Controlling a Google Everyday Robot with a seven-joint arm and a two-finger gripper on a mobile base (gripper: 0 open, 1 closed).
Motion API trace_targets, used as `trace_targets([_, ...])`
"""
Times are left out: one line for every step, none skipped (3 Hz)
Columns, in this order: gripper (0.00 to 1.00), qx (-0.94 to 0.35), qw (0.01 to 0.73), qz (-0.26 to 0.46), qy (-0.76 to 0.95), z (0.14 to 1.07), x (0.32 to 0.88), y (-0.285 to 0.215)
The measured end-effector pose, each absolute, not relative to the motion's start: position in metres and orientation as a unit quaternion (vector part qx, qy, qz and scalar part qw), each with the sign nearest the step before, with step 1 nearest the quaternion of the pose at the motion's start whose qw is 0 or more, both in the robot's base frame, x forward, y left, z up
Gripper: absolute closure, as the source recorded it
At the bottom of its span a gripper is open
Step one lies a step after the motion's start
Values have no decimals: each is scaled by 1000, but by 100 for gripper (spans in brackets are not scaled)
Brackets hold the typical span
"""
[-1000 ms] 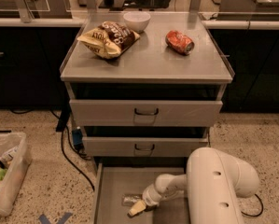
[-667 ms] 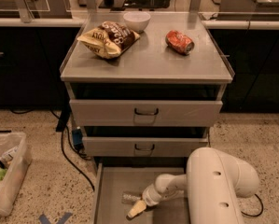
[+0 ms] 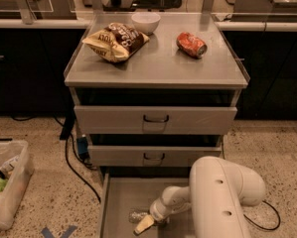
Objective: Pick water bottle from bottom drawer and place on counter
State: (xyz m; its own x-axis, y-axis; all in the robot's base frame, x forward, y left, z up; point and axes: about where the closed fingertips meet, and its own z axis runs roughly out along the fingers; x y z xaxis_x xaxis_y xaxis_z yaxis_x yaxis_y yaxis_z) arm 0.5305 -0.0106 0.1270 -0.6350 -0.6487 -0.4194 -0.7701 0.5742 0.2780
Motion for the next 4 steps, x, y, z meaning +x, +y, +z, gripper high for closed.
trace_targets([0,-411,117,178,886,124,523,-15])
trace_targets([0,-435,100,160,880,114,500,-7])
trace_targets([0,-435,100,161,880,113,499,-6])
trace_targets([18,-435,100,161,880,113,499,-6])
